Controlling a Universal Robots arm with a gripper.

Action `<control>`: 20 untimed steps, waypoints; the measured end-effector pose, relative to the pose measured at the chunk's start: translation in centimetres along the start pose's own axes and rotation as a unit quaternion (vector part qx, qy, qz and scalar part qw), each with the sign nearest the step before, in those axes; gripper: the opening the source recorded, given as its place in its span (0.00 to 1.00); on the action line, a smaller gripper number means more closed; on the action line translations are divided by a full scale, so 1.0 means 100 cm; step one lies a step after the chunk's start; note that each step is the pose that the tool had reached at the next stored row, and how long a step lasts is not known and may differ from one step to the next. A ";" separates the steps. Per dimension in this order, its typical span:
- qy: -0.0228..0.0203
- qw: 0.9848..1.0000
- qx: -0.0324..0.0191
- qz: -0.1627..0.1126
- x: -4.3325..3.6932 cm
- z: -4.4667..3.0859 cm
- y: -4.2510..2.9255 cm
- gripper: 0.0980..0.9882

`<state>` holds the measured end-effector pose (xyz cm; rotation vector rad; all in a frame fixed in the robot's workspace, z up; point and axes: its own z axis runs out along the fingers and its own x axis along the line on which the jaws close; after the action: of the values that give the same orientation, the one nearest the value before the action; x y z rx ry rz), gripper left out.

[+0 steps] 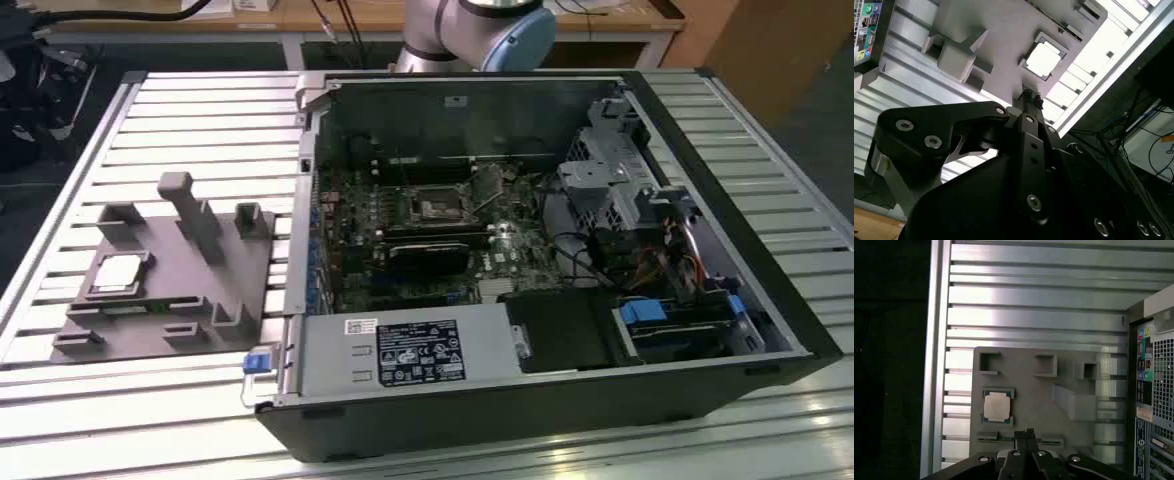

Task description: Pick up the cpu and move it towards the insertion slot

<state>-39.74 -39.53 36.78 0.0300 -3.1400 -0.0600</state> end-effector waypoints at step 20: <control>0.000 1.000 0.000 0.000 0.0174 0.0025 0.0002 0.01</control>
<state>-41.48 -39.53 36.53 0.0300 -3.1400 -0.0600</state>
